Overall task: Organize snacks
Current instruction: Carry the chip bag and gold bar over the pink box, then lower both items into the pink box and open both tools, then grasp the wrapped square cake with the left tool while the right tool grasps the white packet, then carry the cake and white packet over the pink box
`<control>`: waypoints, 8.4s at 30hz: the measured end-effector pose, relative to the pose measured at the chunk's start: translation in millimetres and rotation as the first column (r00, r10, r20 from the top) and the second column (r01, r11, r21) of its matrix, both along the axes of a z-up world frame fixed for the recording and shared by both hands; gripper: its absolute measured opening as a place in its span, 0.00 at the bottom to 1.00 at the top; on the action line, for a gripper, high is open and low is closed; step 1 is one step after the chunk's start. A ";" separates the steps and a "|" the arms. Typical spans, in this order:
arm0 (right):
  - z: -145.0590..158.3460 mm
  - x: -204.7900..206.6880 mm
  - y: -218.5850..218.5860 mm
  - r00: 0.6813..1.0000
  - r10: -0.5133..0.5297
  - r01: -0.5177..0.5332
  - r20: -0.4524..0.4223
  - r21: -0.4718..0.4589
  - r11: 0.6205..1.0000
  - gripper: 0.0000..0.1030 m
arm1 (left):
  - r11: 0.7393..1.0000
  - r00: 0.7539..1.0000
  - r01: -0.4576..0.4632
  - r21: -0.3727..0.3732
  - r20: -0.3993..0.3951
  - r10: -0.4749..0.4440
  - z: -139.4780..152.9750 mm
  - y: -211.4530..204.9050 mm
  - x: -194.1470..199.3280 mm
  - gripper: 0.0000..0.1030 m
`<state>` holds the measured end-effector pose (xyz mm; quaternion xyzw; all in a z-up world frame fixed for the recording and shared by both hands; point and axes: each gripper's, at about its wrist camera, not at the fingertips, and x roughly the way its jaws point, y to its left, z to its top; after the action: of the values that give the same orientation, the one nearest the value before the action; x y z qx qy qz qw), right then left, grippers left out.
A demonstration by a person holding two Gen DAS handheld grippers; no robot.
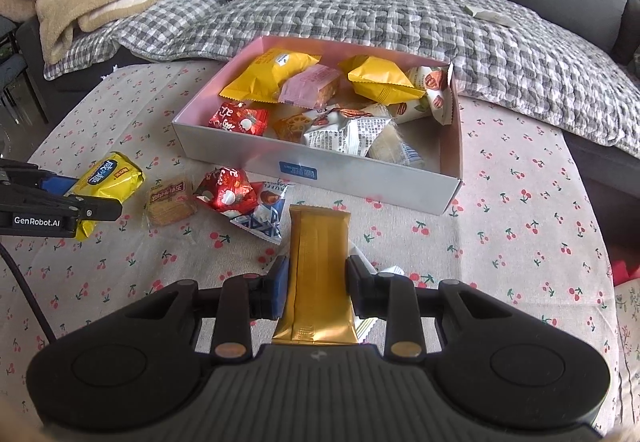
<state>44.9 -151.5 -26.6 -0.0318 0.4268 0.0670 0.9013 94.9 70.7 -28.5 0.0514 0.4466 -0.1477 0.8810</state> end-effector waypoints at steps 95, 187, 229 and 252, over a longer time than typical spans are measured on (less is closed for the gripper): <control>37.6 37.7 -46.0 0.979 -0.063 0.033 0.195 0.151 0.988 0.82 | 0.990 0.971 0.138 -0.015 0.200 -0.133 36.8 -97.9 42.4 0.86; -41.8 -12.1 -21.1 0.919 0.350 -0.347 0.181 -0.049 0.937 0.56 | 0.940 0.935 0.324 -0.109 0.191 -0.300 -40.9 -35.3 15.8 0.36; 13.8 22.0 -58.1 0.943 0.122 -0.130 0.308 0.005 0.991 0.40 | 0.970 0.949 0.202 -0.136 0.270 -0.160 21.5 -48.7 36.3 0.31; 6.8 77.8 -59.0 0.979 0.022 -0.030 0.204 0.036 0.999 0.40 | 0.972 0.962 0.189 -0.137 0.226 -0.155 21.7 -129.4 123.6 0.31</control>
<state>122.7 -210.5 -19.8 -0.0265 0.3307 0.0832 0.9397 218.5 -58.7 -6.8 0.0362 0.3299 -0.2521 0.9090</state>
